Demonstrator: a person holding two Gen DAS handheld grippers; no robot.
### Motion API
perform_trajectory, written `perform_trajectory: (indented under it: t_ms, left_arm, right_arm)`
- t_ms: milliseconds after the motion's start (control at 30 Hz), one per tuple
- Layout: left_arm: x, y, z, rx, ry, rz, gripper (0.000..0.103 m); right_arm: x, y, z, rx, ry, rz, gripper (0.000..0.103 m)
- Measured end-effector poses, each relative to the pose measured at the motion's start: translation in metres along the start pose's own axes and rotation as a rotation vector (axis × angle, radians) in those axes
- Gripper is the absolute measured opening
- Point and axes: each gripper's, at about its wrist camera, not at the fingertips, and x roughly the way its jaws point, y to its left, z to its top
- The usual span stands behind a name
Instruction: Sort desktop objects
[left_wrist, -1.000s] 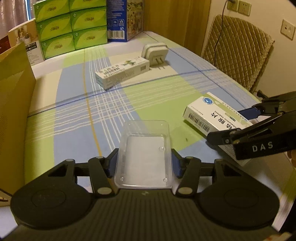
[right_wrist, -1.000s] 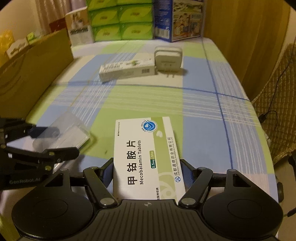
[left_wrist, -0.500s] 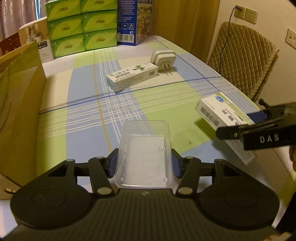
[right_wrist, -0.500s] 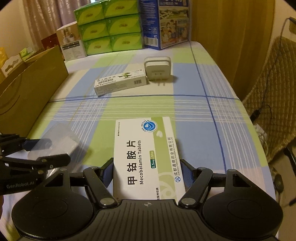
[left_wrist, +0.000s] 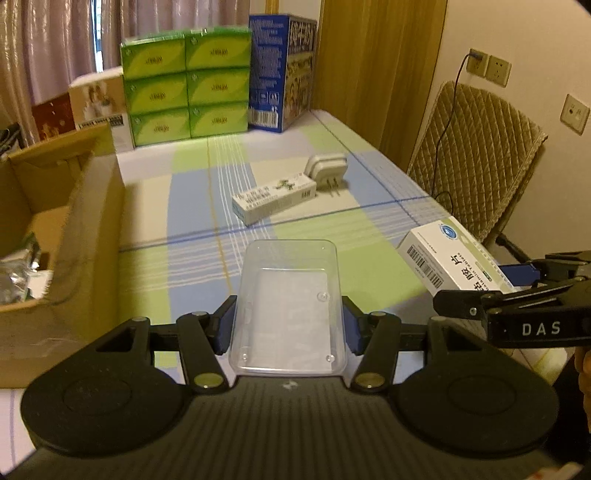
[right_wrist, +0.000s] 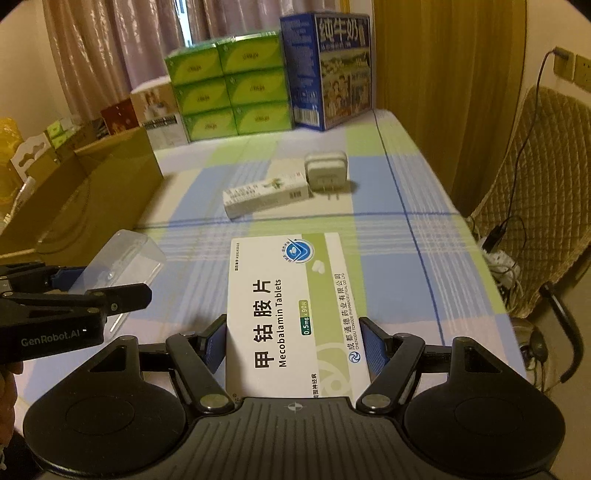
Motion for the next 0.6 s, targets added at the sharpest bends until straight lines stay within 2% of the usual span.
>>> perform_trajectory:
  t_ms: [367,600]
  left_arm:
    - [-0.061,0.002,0.009,0.001,-0.042,0.035,0.051]
    - [-0.079,0.014,0.01,-0.035,-0.059,0.047,0.051]
  right_arm:
    - [-0.049,0.02,0.007,-0.028,-0.064,0.01,0.069]
    - [-0.055,0.032,0.013,-0.041,-0.08,0.028,0.069]
